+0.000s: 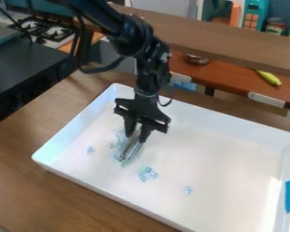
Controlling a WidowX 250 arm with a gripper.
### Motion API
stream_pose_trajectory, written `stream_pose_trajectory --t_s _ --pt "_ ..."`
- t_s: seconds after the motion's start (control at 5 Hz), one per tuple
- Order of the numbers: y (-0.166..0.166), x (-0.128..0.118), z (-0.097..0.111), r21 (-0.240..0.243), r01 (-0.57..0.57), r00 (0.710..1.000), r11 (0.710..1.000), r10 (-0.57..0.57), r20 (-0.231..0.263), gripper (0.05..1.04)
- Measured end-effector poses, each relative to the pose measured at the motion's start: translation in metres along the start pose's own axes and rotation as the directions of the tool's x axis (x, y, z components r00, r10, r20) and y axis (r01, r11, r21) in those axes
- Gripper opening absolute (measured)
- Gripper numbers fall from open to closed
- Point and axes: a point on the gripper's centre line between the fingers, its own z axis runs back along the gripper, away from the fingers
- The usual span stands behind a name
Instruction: Sweep into pile
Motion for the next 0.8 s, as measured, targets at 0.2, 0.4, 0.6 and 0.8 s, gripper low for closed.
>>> stream_pose_trajectory --t_s 0.2,0.4,0.6,0.8 --pt "0.018 -0.001 -0.003 0.073 -0.006 1.000 0.997 0.005 0.015 0.340" --pt "0.039 -0.004 -0.006 0.181 -0.023 0.999 0.983 0.018 0.032 0.340" --pt "0.053 -0.008 -0.006 0.244 -0.026 0.999 0.969 0.019 0.029 0.340" --pt "0.046 -0.013 0.017 0.200 -0.052 0.998 0.978 0.043 0.047 0.340"
